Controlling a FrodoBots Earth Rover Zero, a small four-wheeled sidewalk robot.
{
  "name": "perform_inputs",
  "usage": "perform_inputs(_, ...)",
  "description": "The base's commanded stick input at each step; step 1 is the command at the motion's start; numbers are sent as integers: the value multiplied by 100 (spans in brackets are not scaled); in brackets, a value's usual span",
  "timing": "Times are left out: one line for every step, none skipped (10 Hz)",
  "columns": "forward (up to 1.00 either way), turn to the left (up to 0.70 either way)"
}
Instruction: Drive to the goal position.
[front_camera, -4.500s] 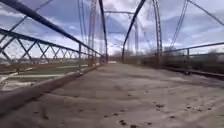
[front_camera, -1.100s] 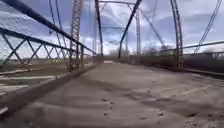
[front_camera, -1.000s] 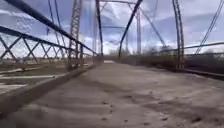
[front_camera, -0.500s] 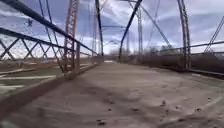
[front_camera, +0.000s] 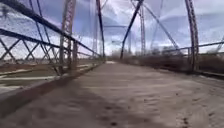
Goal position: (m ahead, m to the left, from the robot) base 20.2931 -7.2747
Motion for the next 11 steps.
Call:
perform_inputs(100, -24)
perform_inputs(100, -29)
perform_inputs(100, -29)
perform_inputs(100, -28)
perform_inputs(100, -28)
perform_inputs(100, 1)
perform_inputs(100, 1)
perform_inputs(100, 1)
perform_inputs(100, 1)
perform_inputs(100, 1)
perform_inputs(100, 1)
